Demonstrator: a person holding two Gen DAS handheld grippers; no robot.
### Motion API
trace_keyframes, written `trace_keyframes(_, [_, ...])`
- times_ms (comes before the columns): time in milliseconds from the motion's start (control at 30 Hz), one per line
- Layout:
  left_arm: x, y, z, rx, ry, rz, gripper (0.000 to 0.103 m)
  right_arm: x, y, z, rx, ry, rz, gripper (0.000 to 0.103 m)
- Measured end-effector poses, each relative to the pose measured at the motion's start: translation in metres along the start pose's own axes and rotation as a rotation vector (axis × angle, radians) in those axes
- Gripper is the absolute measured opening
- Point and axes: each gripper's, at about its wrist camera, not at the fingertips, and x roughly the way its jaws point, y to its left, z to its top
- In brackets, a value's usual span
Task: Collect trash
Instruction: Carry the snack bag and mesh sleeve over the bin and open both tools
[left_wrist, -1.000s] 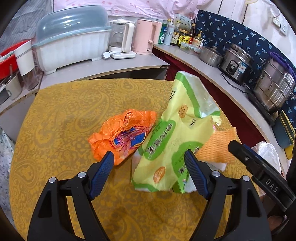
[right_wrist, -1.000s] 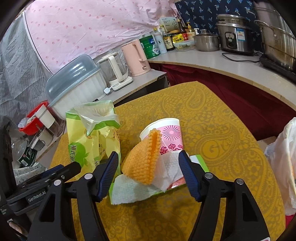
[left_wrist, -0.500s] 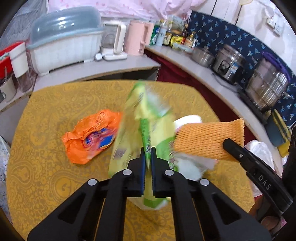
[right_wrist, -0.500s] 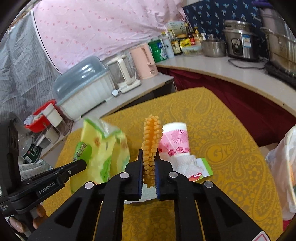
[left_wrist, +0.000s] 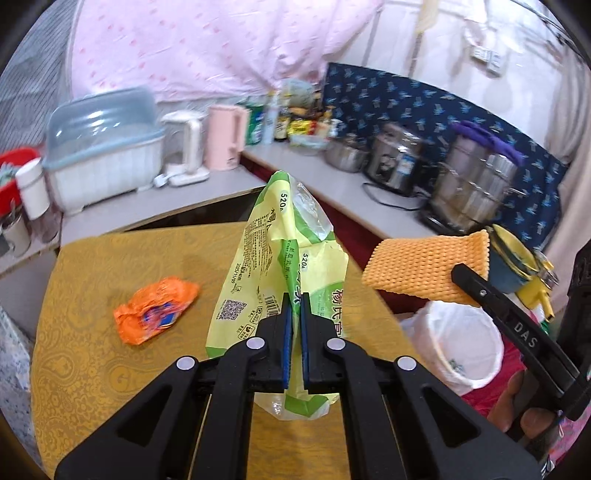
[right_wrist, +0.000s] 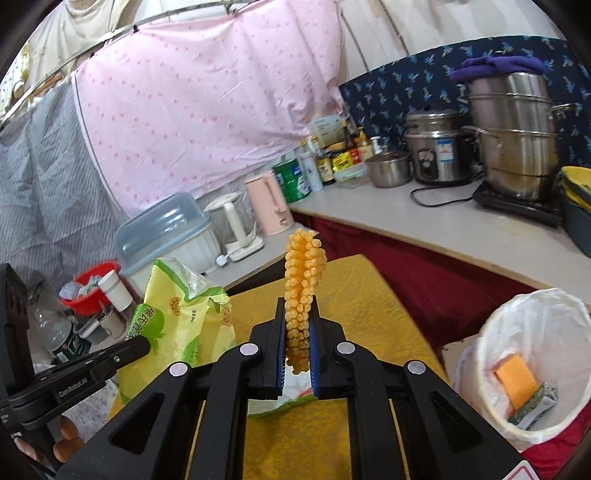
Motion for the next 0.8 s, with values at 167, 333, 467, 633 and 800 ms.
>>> trace_keyframes(167, [-0.002, -0.05, 0.005, 0.055, -0.008, -0.061, 0.004, -0.034, -0.036, 0.007, 0.032, -0.044, -0.057, 0.01])
trace_keyframes(333, [0.004, -0.098, 0.004, 0.112, -0.001, -0.115, 0.004, -0.063, -0.071, 0.011, 0.061, -0.079, -0.115, 0.01])
trace_keyframes(467, [0.012, -0.136, -0.001, 0.159, 0.015, -0.15, 0.004, -0.087, -0.104, 0.012, 0.092, -0.106, -0.163, 0.01])
trace_keyframes(633, [0.022, -0.176, -0.01, 0.208, 0.036, -0.187, 0.004, -0.111, -0.142, 0.009, 0.13, -0.128, -0.218, 0.01])
trace_keyframes(800, [0.036, -0.213, -0.018, 0.242, 0.059, -0.218, 0.004, -0.125, -0.176, 0.003, 0.169, -0.136, -0.262, 0.01])
